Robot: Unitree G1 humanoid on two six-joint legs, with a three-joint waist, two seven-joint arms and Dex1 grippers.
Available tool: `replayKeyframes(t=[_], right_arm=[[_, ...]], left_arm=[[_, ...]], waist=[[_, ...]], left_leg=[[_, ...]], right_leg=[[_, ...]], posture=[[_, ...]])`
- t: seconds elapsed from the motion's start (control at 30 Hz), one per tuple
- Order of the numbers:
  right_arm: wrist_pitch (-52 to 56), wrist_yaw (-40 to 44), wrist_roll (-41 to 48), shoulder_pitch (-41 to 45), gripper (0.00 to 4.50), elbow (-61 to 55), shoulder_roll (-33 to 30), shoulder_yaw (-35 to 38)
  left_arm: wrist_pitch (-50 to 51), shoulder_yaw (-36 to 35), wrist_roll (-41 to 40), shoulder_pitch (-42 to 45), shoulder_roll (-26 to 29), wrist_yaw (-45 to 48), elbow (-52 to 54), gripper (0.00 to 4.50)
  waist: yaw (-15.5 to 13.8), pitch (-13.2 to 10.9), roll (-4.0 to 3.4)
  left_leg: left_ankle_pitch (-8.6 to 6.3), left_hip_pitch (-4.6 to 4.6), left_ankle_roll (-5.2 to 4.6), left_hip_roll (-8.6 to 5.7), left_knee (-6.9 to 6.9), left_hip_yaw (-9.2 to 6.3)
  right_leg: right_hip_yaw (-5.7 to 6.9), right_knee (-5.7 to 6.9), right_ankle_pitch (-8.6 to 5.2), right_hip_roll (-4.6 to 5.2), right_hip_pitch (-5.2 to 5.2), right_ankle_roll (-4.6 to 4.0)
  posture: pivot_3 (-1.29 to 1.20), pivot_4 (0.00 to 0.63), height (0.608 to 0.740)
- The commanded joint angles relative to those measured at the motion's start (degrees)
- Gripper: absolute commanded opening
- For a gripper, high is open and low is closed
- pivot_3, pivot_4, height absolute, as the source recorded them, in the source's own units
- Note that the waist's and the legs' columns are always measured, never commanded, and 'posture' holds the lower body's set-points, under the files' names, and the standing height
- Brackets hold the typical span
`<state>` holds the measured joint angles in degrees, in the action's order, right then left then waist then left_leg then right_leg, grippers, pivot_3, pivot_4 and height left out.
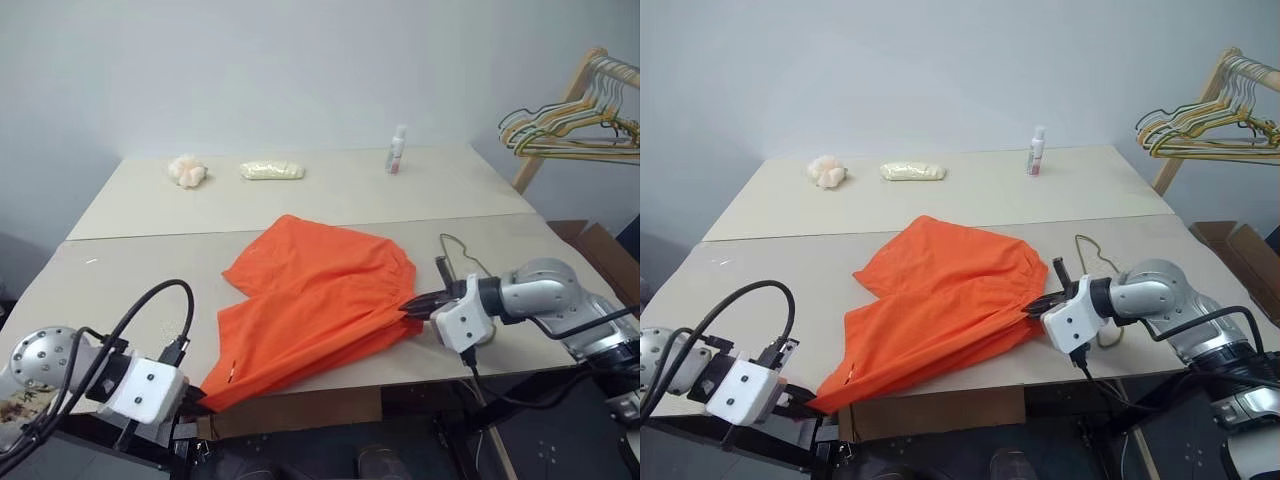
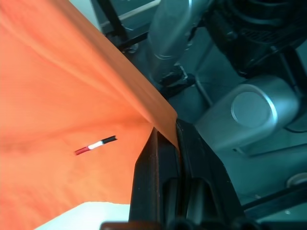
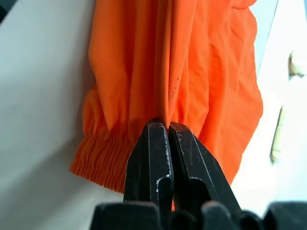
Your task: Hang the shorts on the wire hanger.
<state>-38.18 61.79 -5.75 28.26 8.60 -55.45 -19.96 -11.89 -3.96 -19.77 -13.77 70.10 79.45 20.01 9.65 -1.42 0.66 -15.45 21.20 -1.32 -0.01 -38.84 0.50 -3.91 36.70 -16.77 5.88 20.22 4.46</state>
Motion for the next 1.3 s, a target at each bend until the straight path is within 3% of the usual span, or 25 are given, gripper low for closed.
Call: replayKeyframes(t=[0.03,0.23,0.37,0.5,0.7,0.83,0.93,1.03,1.1,1.2,1.3], right_arm=[[0.3,-0.8,-3.4,1.1,0.0,4.5,-2.2,2.7],[-1.6,-5.1,-4.5,-2.6,0.0,2.0,-2.4,4.3],[-2.9,-14.4,-12.3,-1.0,0.0,4.4,1.2,4.4],[-1.4,-17.8,-15.6,4.5,0.0,9.6,4.4,3.0],[1.1,-29.8,-23.8,20.6,0.0,25.7,11.2,1.5],[7.5,-49.1,-32.6,32.9,0.0,40.9,18.8,-1.1],[15.1,-69.4,-34.5,44.7,0.0,51.8,25.9,0.1],[14.6,-81.7,-32.4,52.4,0.0,57.4,29.1,2.6],[12.8,-86.9,-31.4,55.0,0.0,59.0,29.8,3.3],[9.7,-92.0,-29.6,55.4,0.0,59.8,30.2,4.6],[6.5,-92.1,-28.6,52.5,0.0,59.7,29.9,4.4]], left_arm=[[0.1,0.8,2.0,-0.9,0.5,1.9,-1.0,0.03],[1.9,1.4,1.8,-4.3,0.4,1.1,2.7,0.03],[3.9,0.7,1.3,-6.3,0.3,0.5,3.8,0.03],[6.9,1.3,3.2,2.3,-2.2,-4.0,-1.5,0.03],[17.6,5.2,5.9,34.6,-11.4,-11.9,-18.4,0.03],[18.9,6.6,10.8,53.6,-16.8,-17.3,-30.9,0.03],[13.8,8.2,22.3,73.6,-22.8,-37.5,-51.3,0.03],[5.6,7.5,28.5,89.6,-26.4,-58.5,-69.8,0.03],[-0.3,7.7,31.7,96.5,-26.4,-69.0,-77.5,0.03],[-8.3,8.1,34.6,100.9,-25.5,-78.5,-83.0,0.03],[-15.3,7.3,34.4,99.9,-25.1,-79.5,-83.8,0.03]], waist=[[0.1,0.0,0.0],[0.3,0.0,0.0],[0.8,0.0,-0.01],[0.6,0.0,-0.1],[0.5,0.0,-0.07],[2.4,0.0,-0.02],[3.6,-0.1,0.06],[4.6,-0.1,0.05],[5.3,-0.1,0.05],[5.6,0.0,0.1],[5.4,0.0,0.12]], left_leg=[[0.0,0.0,0.0,0.0,0.0,0.0],[-0.01,0.0,-0.01,0.01,0.01,0.02],[-0.01,-0.04,-0.02,0.02,0.0,0.05],[-0.01,-0.09,-0.02,-0.01,-0.02,0.07],[0.0,-0.03,-0.02,-0.15,-0.14,-0.03],[0.04,0.32,0.05,-0.17,-0.1,-0.08],[0.14,0.41,0.18,-0.23,-0.14,-0.18],[0.27,0.51,0.29,-0.29,0.02,-0.25],[0.66,1.1,0.94,-0.29,0.07,-0.26],[0.65,1.22,0.94,-0.34,0.33,-0.27],[0.68,1.25,0.88,-0.54,0.42,-0.29]], right_leg=[[0.0,0.0,0.0,0.0,0.0,0.0],[-0.02,0.01,-0.01,0.02,0.0,-0.01],[-0.06,0.06,-0.01,0.0,0.01,-0.03],[-0.06,0.07,-0.02,-0.05,-0.03,-0.03],[0.02,0.11,0.0,-0.12,0.0,-0.02],[0.04,0.36,0.01,-0.12,0.25,-0.02],[0.07,0.43,0.01,-0.12,0.29,-0.02],[0.07,0.51,0.01,-0.09,0.56,-0.02],[0.07,0.71,0.01,-0.07,1.28,-0.01],[-0.03,1.47,0.01,0.03,1.91,0.01],[-0.04,1.44,0.01,0.2,1.92,0.03]], posture=[[-0.16,0.0,0.74],[-0.18,0.0,0.74],[-0.18,0.0,0.74],[-0.16,0.0,0.74],[-0.16,0.0,0.74],[-0.16,0.0,0.74],[-0.14,0.0,0.74],[-0.13,0.0,0.74],[-0.12,0.0,0.74],[-0.12,0.0,0.74],[-0.12,0.0,0.74]])
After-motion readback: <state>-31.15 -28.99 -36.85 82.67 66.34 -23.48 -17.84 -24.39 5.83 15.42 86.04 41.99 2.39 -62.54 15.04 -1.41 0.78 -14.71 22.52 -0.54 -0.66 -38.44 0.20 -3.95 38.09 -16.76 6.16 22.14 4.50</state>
